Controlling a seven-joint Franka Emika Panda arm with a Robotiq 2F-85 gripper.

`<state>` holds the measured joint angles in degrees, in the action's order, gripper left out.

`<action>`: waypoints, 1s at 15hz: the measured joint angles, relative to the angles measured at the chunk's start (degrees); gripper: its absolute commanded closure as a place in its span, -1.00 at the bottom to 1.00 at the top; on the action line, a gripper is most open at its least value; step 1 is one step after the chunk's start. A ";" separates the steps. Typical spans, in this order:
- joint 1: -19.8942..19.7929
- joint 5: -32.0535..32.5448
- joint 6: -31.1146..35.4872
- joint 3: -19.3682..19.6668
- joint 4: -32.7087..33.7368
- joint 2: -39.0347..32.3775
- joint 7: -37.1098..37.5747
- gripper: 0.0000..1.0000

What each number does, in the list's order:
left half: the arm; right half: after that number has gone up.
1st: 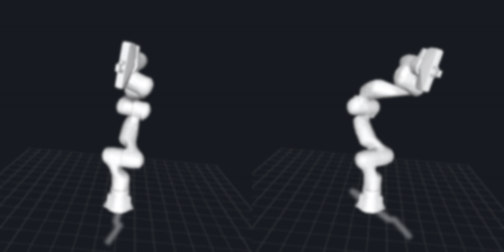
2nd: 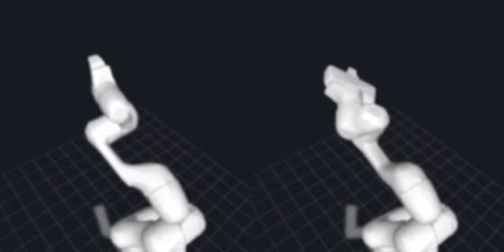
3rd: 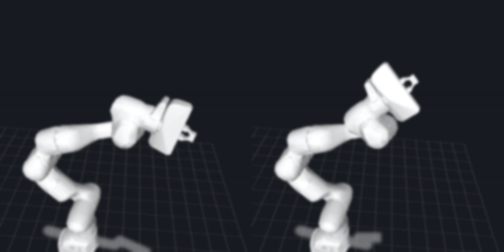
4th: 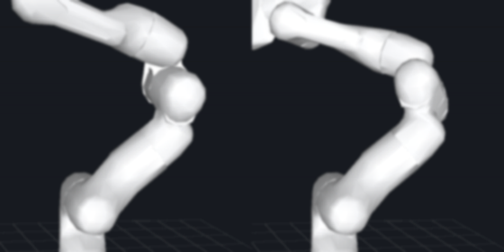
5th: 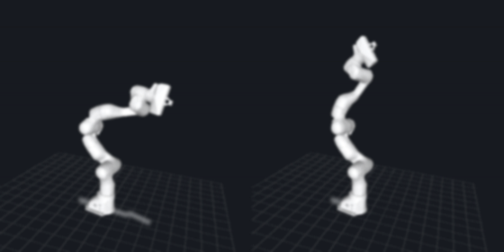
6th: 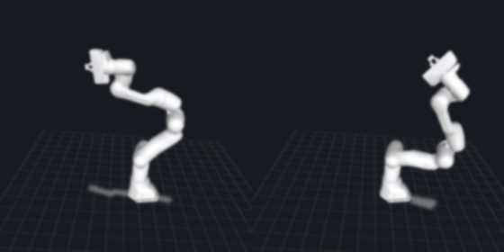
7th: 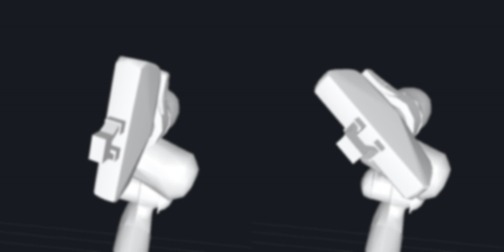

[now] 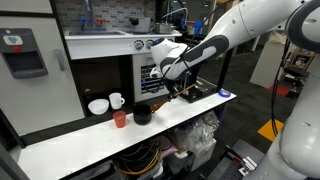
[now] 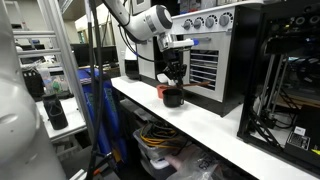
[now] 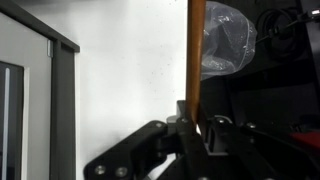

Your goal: Move the wooden spoon to the right, use the wooden spoon to stir the contents in the black pot, remove the spoon from the pot and place it on the right side of the counter

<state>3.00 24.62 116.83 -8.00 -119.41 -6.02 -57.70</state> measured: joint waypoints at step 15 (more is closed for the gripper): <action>-2.48 -4.04 13.47 6.17 -7.22 0.47 -28.78 0.93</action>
<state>0.52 20.58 130.31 -1.83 -126.63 -5.56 -86.49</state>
